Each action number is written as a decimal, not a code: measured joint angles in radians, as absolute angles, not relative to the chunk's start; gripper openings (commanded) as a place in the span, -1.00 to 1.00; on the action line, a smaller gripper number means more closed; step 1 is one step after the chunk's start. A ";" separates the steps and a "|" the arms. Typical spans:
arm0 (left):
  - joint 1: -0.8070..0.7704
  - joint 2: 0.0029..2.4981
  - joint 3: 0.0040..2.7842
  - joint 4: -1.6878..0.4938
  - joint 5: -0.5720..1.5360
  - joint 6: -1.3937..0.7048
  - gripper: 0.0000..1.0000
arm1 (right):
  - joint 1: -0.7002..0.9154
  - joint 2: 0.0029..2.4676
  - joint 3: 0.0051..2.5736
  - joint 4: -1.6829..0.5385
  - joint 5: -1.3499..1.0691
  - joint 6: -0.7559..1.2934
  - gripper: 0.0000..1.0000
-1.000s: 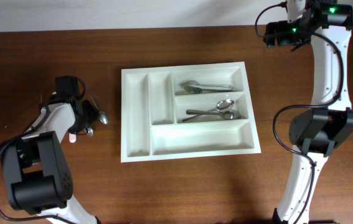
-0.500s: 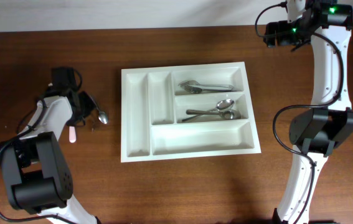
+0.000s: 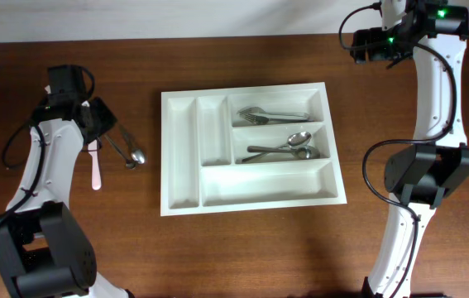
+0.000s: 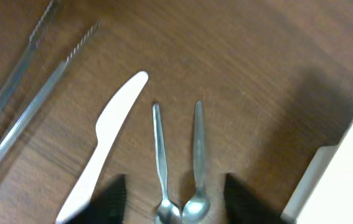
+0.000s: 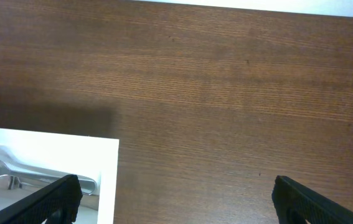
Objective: Pack container
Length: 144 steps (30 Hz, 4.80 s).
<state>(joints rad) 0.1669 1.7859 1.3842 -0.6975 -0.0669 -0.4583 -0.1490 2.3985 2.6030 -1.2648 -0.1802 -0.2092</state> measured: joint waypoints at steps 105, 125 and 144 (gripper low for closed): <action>-0.407 2.025 1.630 -0.735 -0.113 -0.336 -0.97 | -0.149 2.399 2.603 -1.265 -0.180 -0.209 0.97; -0.405 2.048 1.671 -0.875 -0.110 -0.336 0.18 | -0.149 2.399 2.603 -1.265 -0.180 -0.209 0.97; -0.294 1.664 1.729 -1.314 -0.246 -0.475 0.28 | -0.149 2.399 2.603 -1.265 -0.180 -0.209 0.98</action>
<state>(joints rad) -0.2939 1.6642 1.7294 -1.3144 -0.2459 -0.4747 -0.1490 2.3985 2.6030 -1.2648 -0.1802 -0.2092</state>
